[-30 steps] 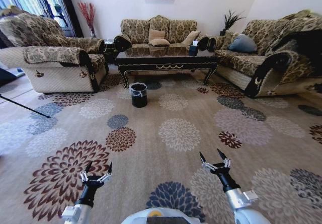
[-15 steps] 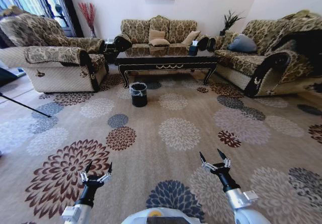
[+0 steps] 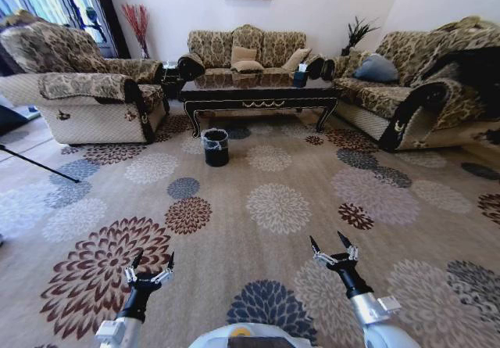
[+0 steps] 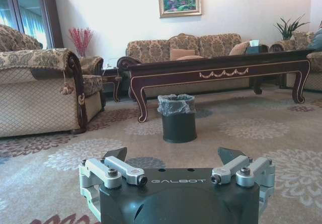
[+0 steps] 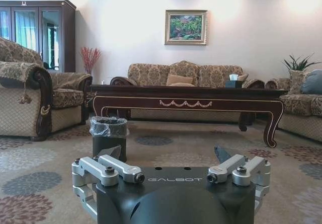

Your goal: Move to the front of the table and pick up the trash from the floor, then place it into the trash bin.

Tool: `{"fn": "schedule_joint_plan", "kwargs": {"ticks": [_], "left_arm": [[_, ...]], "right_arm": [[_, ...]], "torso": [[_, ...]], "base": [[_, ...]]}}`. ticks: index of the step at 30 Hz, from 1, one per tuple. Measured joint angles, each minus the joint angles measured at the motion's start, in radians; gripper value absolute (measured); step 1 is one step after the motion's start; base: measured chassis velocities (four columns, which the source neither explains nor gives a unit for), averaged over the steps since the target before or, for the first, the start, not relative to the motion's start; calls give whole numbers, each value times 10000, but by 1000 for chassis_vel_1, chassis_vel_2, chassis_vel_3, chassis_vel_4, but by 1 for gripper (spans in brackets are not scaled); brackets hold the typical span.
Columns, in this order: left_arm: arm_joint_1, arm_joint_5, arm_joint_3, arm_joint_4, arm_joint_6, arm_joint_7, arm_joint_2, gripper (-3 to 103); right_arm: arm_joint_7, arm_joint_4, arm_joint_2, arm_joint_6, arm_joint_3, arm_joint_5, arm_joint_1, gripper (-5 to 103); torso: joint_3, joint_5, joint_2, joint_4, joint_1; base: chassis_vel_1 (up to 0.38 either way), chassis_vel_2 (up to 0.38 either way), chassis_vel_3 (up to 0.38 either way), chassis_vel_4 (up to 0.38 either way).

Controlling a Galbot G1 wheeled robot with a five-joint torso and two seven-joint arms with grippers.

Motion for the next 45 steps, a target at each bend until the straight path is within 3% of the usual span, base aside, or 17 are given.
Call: {"fn": "schedule_joint_plan", "kwargs": {"ticks": [23, 43, 45], "left_arm": [[0, 0, 0, 0, 0, 1, 0, 100], [0, 0, 0, 0, 0, 0, 0, 100], [0, 0, 0, 0, 0, 0, 0, 100]], "right_arm": [[0, 0, 1, 0, 0, 0, 0, 100], [0, 0, 0, 0, 0, 0, 0, 100], [0, 0, 0, 0, 0, 0, 0, 100]], "torso": [[878, 0, 1017, 0, 137], [1430, 0, 1765, 0, 331], [1601, 0, 1994, 0, 390]], "base": [[0, 0, 0, 0], [0, 0, 0, 0], [0, 0, 0, 0]]}}
